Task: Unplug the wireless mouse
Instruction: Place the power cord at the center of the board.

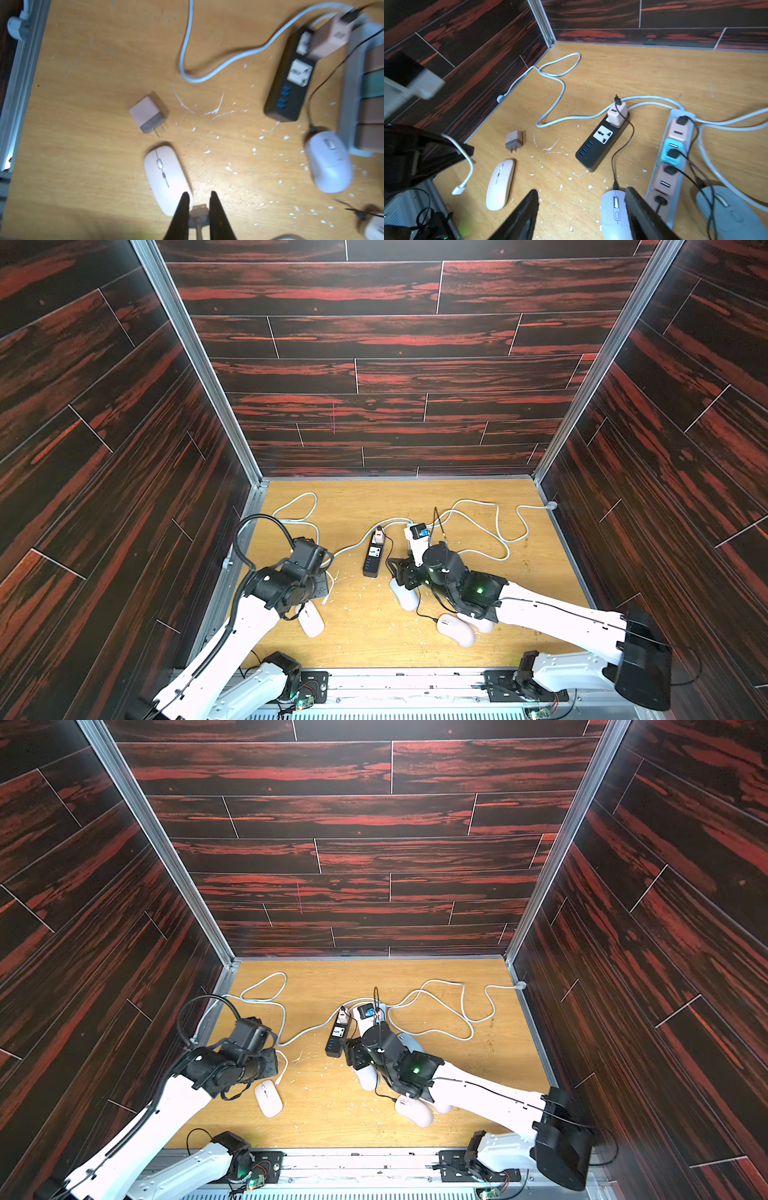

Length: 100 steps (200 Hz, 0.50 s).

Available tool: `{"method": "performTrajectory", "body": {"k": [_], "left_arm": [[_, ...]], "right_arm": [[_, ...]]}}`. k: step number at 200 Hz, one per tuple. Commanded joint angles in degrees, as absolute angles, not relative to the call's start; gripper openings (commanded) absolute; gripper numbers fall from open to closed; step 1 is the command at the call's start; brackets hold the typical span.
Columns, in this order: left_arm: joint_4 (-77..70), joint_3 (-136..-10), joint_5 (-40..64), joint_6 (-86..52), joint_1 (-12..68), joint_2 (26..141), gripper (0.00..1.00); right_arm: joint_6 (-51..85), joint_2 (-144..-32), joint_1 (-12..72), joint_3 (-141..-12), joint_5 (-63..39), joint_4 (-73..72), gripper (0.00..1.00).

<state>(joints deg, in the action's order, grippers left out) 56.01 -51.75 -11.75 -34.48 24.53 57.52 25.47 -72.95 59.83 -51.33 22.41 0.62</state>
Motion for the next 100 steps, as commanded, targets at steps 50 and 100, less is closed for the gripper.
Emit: {"method": "performTrajectory", "body": {"k": [50,100], "left_arm": [[65.0,-56.7,-11.4,-30.4,25.0,81.9,0.00],[65.2,-57.7,-11.9,-30.6,24.9,87.6,0.00]], "right_arm": [[25.7,-66.9,58.7,-46.0,25.9,1.4,0.69],[25.8,-64.5,57.8,-43.7,25.8,2.0,0.69]]}}
